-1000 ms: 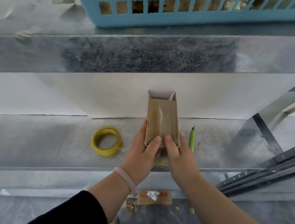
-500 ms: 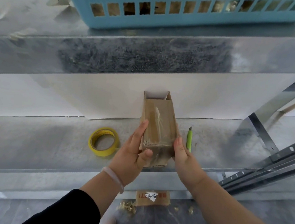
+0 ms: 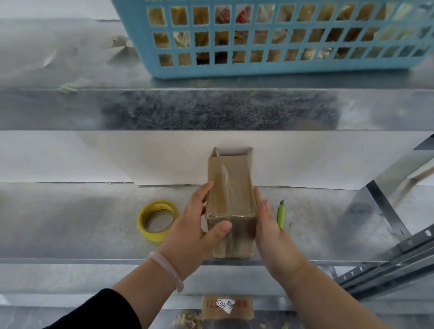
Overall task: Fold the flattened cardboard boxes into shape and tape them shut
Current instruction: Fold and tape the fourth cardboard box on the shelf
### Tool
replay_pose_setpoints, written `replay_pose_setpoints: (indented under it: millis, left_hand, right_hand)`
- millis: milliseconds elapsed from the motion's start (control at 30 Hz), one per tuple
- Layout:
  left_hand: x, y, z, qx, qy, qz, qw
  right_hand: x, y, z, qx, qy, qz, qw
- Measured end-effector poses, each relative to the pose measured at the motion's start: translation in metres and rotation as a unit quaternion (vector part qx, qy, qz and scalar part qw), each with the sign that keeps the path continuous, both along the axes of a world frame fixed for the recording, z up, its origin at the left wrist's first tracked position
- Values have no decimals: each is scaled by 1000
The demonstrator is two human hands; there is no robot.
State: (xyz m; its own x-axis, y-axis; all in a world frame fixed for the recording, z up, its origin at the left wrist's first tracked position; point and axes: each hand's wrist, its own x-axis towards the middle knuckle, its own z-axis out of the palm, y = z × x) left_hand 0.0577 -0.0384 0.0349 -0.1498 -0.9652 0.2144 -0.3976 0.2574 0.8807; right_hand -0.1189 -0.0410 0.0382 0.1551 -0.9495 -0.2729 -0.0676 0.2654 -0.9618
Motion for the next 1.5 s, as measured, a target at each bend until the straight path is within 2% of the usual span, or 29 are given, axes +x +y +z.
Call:
replay_pose_setpoints:
  millis: [100,200,300,367,433,533,667,733,800,867,967,1067,1133,1200,1267,1300,1400,1433,1500]
  left_hand:
    - [7,0,12,-27,-17,72,997]
    - [17,3,21,-1,53,135,989]
    - [17,5,27,70,148,165,973]
    - [14,4,29,103,179,183,961]
    - [11,2,30,132,211,205,947]
    - [17,-4,31,195,270,246,910]
    - [21,-1,20,263,394,254,843]
    - [10,4,11,285,458,238,808]
    - [-2,9,-1,325,478,229,783]
    - [-9,14,-14,378,439,220,785]
    - [-3,17,-26,438,292,171,833]
    - [11,18,-27,473,178,104,857]
    - [23,18,-27,471,44,56,879]
    - [38,16,-33,420,-54,40,905]
    - [59,14,-42,308,-129,81,939]
    - [69,15,-44,240,-169,121,948]
    - [95,13,-56,90,-245,223,939]
    - [102,11,-61,80,-283,211,932]
    - [110,6,-67,94,-404,151,897]
  right_hand:
    - [0,-2,17,-41,-26,42,998]
    - [-8,6,24,-90,-35,94,991]
    - [-18,17,22,-130,62,158,977]
    - [-20,17,19,-161,151,185,958]
    - [-22,17,24,-179,193,193,945]
    - [-29,18,33,-251,220,156,930]
    - [-35,24,30,-377,294,8,878]
    - [-28,27,28,-347,302,-22,888]
    - [-17,26,21,-294,323,-16,899]
    - [-14,20,17,-278,335,-6,900]
    - [-13,6,17,-321,343,32,882]
    - [-10,-8,13,-398,413,81,815]
    - [-2,-14,17,-426,464,113,768]
    - [7,-18,19,-452,497,153,725]
    - [15,-17,14,-480,519,198,679]
    - [17,-16,11,-488,520,213,667]
    - [25,-15,9,-494,492,217,683]
    - [26,-14,10,-500,478,210,691]
    - [27,-12,11,-505,447,195,712]
